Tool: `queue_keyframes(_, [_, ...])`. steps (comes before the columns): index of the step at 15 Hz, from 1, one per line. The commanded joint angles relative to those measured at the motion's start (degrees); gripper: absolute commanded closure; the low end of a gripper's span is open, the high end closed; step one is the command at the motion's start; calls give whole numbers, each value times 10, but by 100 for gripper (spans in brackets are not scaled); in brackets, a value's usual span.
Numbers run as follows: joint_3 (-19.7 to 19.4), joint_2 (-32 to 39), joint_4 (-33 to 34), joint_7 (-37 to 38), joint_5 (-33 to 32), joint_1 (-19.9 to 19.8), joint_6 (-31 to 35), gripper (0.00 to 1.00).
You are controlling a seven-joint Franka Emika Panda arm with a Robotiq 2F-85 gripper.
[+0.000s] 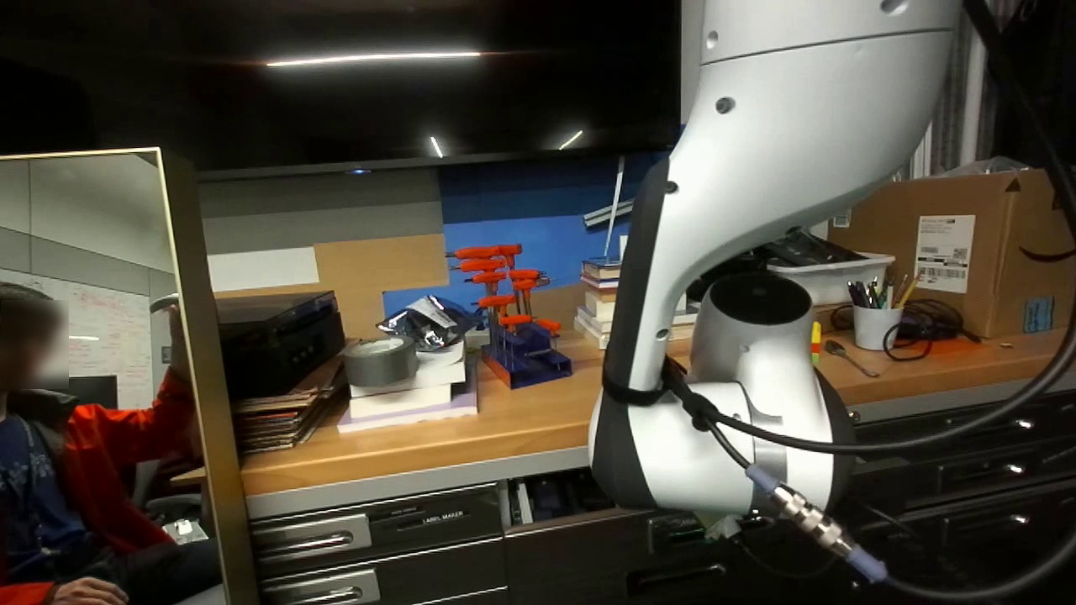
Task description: Put the black objects in the drawer, then close it
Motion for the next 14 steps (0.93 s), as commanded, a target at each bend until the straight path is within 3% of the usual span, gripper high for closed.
queue_keyframes(1, [-108,55,6,-66,161,129,-31,0])
queue_keyframes(3, [-141,91,2,-105,260,170,-61,0])
queue_keyframes(5, [-127,113,-5,-159,361,162,-73,0])
queue_keyframes(7, [-59,99,-8,-231,439,86,-47,0])
queue_keyframes(8, [-13,78,-8,-285,471,25,-35,0])
queue_keyframes(14, [204,46,27,-508,578,-212,-24,0])
